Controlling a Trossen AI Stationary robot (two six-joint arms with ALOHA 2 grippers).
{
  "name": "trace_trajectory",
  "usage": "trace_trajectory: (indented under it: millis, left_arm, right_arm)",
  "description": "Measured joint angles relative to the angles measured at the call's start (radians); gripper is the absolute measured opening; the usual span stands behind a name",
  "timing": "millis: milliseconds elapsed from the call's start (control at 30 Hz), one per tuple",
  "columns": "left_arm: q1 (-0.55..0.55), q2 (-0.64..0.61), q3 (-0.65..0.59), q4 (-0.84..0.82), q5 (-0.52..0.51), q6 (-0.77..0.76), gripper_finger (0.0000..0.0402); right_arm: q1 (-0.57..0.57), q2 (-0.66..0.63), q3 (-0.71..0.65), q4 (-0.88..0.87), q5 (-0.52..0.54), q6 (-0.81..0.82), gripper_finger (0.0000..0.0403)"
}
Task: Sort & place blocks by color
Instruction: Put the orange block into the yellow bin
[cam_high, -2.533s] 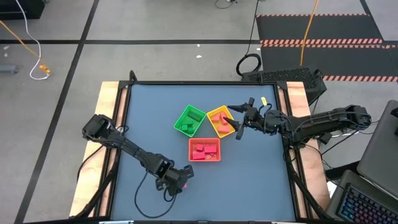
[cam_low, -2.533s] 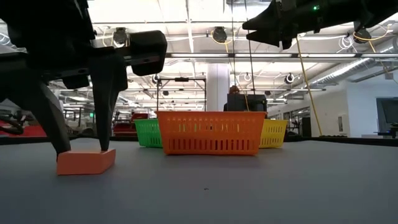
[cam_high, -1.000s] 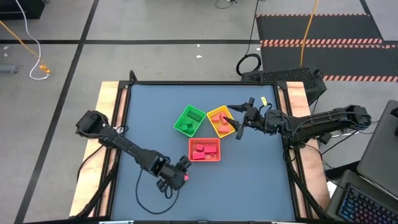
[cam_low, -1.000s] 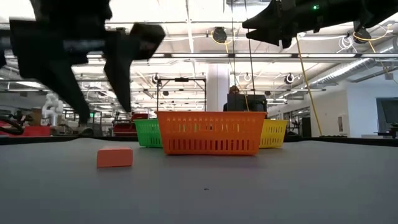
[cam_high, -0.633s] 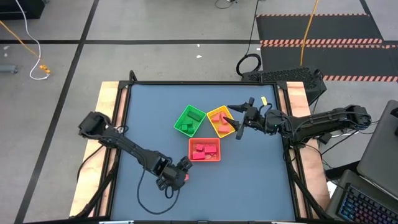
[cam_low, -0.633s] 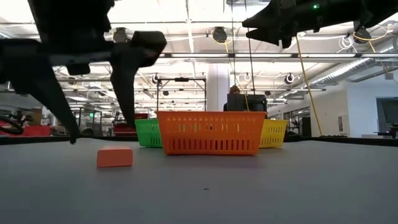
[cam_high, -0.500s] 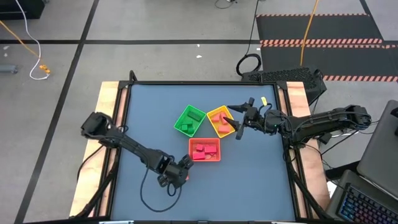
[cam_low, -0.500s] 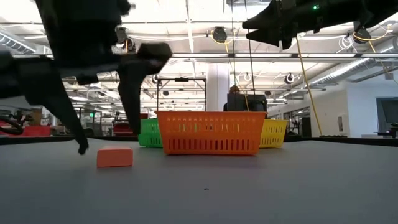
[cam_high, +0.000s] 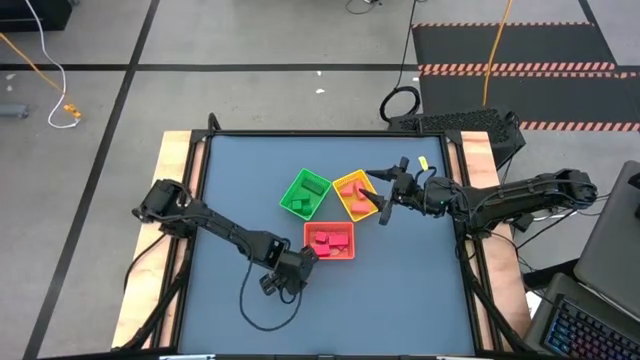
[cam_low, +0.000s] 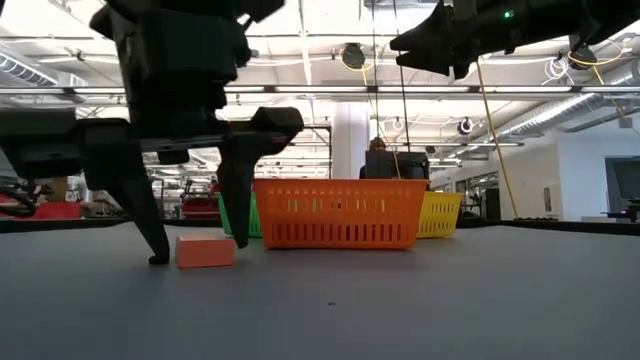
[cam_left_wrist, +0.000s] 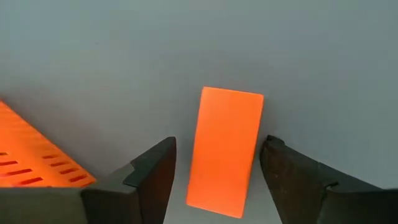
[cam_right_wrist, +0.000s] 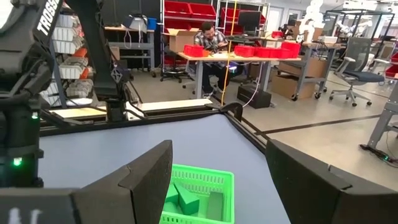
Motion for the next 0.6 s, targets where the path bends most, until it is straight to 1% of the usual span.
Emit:
trace_trajectory:
  millis: [100, 200, 400, 600]
  left_arm:
    - [0.001, 0.024, 0.0, 0.003, 0.004, -0.001, 0.0223]
    - [0.003, 0.025, -0.001, 0.01, 0.012, -0.014, 0.0204]
    - [0.005, 0.005, -0.004, 0.002, 0.03, -0.068, 0.0128]
    - [-0.001, 0.004, -0.005, -0.001, 0.027, -0.128, 0.0127]
  right_arm:
    - [0.0, 0.0, 0.0, -0.002, 0.0, -0.007, 0.0254]
    - [0.0, 0.0, 0.0, -0.007, 0.0, -0.015, 0.0254]
    - [0.0, 0.0, 0.0, -0.01, 0.001, -0.018, 0.0254]
    - [0.0, 0.0, 0.0, -0.007, 0.002, -0.016, 0.0254]
